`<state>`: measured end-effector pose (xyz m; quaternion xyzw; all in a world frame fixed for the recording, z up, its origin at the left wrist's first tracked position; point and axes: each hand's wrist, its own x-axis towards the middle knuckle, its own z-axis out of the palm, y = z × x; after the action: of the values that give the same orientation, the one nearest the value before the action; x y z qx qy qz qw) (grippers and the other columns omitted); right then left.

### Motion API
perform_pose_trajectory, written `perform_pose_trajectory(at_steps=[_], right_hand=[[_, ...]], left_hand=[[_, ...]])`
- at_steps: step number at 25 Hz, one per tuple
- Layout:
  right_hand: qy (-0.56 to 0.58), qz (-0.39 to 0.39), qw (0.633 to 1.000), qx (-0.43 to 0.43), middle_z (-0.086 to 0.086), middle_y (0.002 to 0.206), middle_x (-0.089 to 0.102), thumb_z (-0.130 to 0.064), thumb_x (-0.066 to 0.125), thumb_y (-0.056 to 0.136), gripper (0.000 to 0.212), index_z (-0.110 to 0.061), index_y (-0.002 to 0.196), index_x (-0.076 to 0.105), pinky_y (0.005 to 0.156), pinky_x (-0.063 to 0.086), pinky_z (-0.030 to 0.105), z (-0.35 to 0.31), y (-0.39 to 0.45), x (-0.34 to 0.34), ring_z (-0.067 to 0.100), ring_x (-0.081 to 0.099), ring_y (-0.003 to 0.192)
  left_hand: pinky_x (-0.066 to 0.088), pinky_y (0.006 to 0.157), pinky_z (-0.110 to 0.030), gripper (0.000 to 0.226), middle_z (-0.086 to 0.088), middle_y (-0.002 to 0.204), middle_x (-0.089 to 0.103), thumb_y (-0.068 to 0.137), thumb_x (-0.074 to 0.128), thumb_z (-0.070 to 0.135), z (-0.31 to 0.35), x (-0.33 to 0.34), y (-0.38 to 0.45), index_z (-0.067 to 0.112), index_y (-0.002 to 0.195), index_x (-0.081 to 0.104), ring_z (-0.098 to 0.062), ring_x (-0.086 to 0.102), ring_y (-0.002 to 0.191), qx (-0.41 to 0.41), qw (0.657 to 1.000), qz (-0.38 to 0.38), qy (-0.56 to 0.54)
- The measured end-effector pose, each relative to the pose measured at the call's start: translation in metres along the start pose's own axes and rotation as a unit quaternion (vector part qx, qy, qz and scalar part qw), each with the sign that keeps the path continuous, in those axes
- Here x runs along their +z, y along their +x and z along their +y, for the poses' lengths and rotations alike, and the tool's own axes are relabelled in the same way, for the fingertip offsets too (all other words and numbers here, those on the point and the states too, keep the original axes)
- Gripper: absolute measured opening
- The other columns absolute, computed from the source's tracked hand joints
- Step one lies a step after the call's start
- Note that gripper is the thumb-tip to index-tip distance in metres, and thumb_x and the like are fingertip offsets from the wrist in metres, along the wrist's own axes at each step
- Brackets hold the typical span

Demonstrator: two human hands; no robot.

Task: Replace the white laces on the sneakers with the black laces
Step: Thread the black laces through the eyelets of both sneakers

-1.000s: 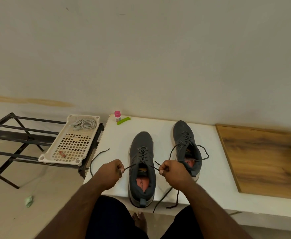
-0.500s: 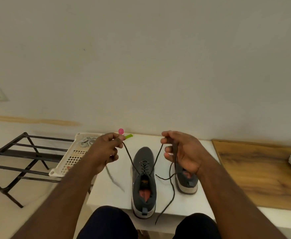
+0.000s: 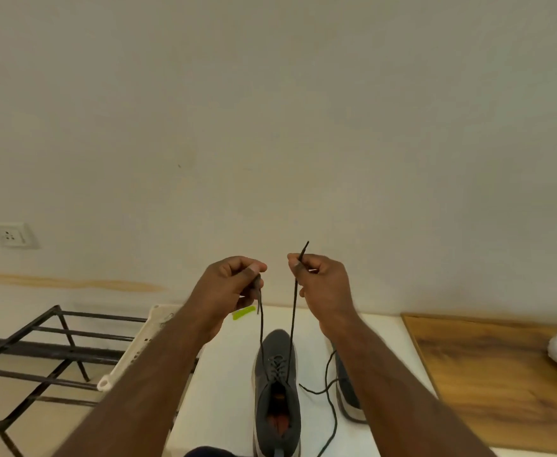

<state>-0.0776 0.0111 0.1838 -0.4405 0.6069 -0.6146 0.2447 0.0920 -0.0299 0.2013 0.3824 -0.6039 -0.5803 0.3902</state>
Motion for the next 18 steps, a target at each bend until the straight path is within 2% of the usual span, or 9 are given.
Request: perform_pose_trajectory(at_steps=[1,3,6,9,10,12,14,16,18], right_hand=[[0.002,0.006,1.0,-0.002,-0.013,0.086,0.074,-0.026,0.072,0.091,0.011,-0.028,0.101,0.077,0.085,0.059,0.041,0.0,0.001,0.004,0.009,0.067,0.083],[0.004,0.023,1.0,-0.01,-0.007,0.085,0.074,-0.022,0.076,0.087,0.019,-0.029,0.105,0.073,0.082,0.06,0.044,0.003,0.004,0.009,0.009,0.069,0.084],[0.008,0.042,0.999,-0.004,-0.004,0.082,0.073,-0.022,0.079,0.085,0.019,-0.026,0.097,0.065,0.075,0.062,0.043,0.008,0.009,0.011,0.012,0.071,0.079],[0.014,0.029,0.999,0.005,-0.004,0.083,0.074,-0.02,0.075,0.088,0.012,-0.027,0.087,0.066,0.075,0.062,0.042,0.011,0.011,0.017,0.013,0.071,0.078],[0.013,0.028,0.999,0.009,-0.004,0.084,0.074,-0.02,0.074,0.089,0.01,-0.027,0.087,0.067,0.076,0.062,0.043,0.014,0.013,0.018,0.013,0.072,0.079],[0.007,0.041,0.999,0.032,-0.003,0.085,0.074,-0.023,0.073,0.089,0.006,-0.025,0.088,0.067,0.08,0.061,0.046,0.024,0.016,0.016,0.015,0.072,0.081],[0.012,0.057,0.996,0.075,-0.002,0.086,0.075,-0.024,0.073,0.087,0.006,-0.023,0.089,0.067,0.084,0.059,0.049,0.044,0.017,0.006,0.018,0.072,0.084],[0.02,0.061,0.991,0.116,-0.002,0.086,0.076,-0.02,0.074,0.088,0.008,-0.023,0.09,0.067,0.088,0.058,0.048,0.067,0.012,-0.002,0.018,0.072,0.087],[0.034,0.052,0.988,0.141,-0.003,0.087,0.076,-0.016,0.073,0.088,0.009,-0.022,0.092,0.068,0.09,0.058,0.043,0.083,0.005,-0.002,0.016,0.072,0.088]], left_hand=[[0.056,0.079,-0.035,0.02,-0.005,0.08,0.069,0.102,0.051,0.015,0.002,0.003,0.004,0.011,0.104,0.07,-0.017,0.065,0.074,0.014,1.0,0.019,0.01],[0.056,0.078,-0.031,0.021,-0.002,0.088,0.073,0.102,0.049,0.01,0.003,0.007,0.013,0.013,0.106,0.069,-0.015,0.068,0.08,0.019,0.999,0.031,0.014],[0.056,0.078,-0.027,0.031,0.007,0.11,0.069,0.097,0.057,0.006,-0.013,0.005,0.024,0.025,0.119,0.065,-0.012,0.068,0.099,0.026,0.997,0.017,0.075],[0.056,0.077,-0.029,0.032,0.009,0.118,0.063,0.098,0.061,0.019,-0.034,0.012,0.036,0.031,0.127,0.059,-0.014,0.066,0.105,-0.018,0.999,-0.02,0.019],[0.057,0.08,-0.033,0.03,0.007,0.117,0.064,0.098,0.06,0.02,-0.043,0.013,0.044,0.029,0.128,0.059,-0.015,0.066,0.104,-0.019,0.999,-0.006,0.035],[0.055,0.088,-0.038,0.029,0.001,0.118,0.067,0.097,0.059,0.02,-0.066,0.009,0.056,0.021,0.126,0.063,-0.019,0.064,0.104,-0.031,0.985,0.078,0.153],[0.051,0.085,-0.033,0.027,-0.005,0.112,0.069,0.096,0.058,0.019,-0.101,-0.001,0.05,0.012,0.121,0.065,-0.022,0.063,0.099,-0.097,0.94,0.106,0.31],[0.05,0.07,-0.031,0.025,-0.009,0.094,0.067,0.098,0.054,0.022,-0.149,-0.008,0.025,0.004,0.114,0.063,-0.022,0.063,0.081,-0.2,0.89,0.06,0.406],[0.044,0.048,-0.024,0.043,-0.007,0.07,0.059,0.099,0.053,0.043,-0.174,0.002,-0.009,0.0,0.101,0.061,-0.015,0.055,0.055,-0.364,0.896,0.064,0.244]])
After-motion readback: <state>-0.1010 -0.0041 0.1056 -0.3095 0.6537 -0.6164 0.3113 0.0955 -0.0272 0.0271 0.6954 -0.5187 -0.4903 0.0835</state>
